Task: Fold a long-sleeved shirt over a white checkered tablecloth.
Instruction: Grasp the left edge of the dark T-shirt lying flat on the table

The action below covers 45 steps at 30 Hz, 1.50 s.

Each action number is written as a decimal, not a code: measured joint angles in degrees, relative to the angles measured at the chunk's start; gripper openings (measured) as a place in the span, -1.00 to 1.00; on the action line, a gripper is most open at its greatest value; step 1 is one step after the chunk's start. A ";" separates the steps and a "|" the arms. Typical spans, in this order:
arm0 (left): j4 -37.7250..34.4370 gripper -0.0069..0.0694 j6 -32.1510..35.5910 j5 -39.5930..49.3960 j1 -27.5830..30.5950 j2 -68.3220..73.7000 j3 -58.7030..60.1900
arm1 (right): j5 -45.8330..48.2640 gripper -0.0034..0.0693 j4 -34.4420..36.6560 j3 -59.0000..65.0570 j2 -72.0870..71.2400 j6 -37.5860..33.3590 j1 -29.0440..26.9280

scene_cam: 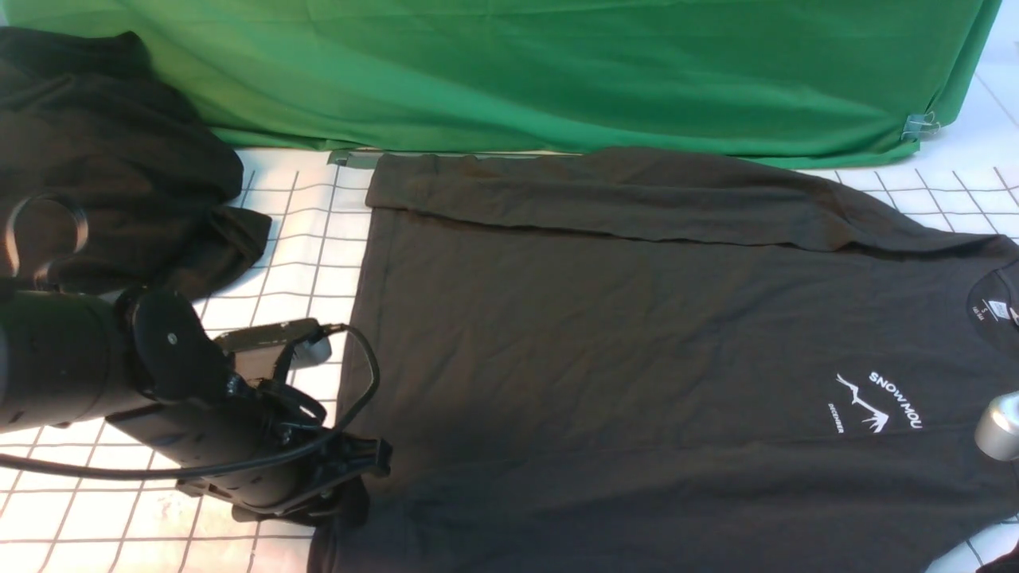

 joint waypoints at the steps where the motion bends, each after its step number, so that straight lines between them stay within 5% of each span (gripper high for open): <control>1: -0.69 -0.11 1.07 -0.51 0.00 0.13 0.04 | -0.07 -0.72 0.00 0.00 0.00 0.00 0.00; 11: -3.06 -0.68 2.51 -0.23 0.00 0.41 0.11 | -0.13 -0.67 0.00 0.00 0.00 0.13 0.00; 21: -0.72 -0.75 2.66 1.32 0.00 -2.85 -1.03 | -0.13 -0.63 0.05 0.00 0.00 0.19 0.00; 27: -0.66 -0.67 2.66 1.50 0.00 -2.47 -1.03 | -0.13 -0.61 0.05 0.00 0.00 0.19 0.00; 39: -2.07 0.04 2.66 2.41 0.00 -1.80 -0.55 | -0.13 -0.56 0.05 0.00 0.00 0.24 0.00; 45: -2.11 -0.02 2.66 2.61 0.00 -1.80 -0.55 | -0.55 -0.56 0.05 0.00 0.00 0.24 0.00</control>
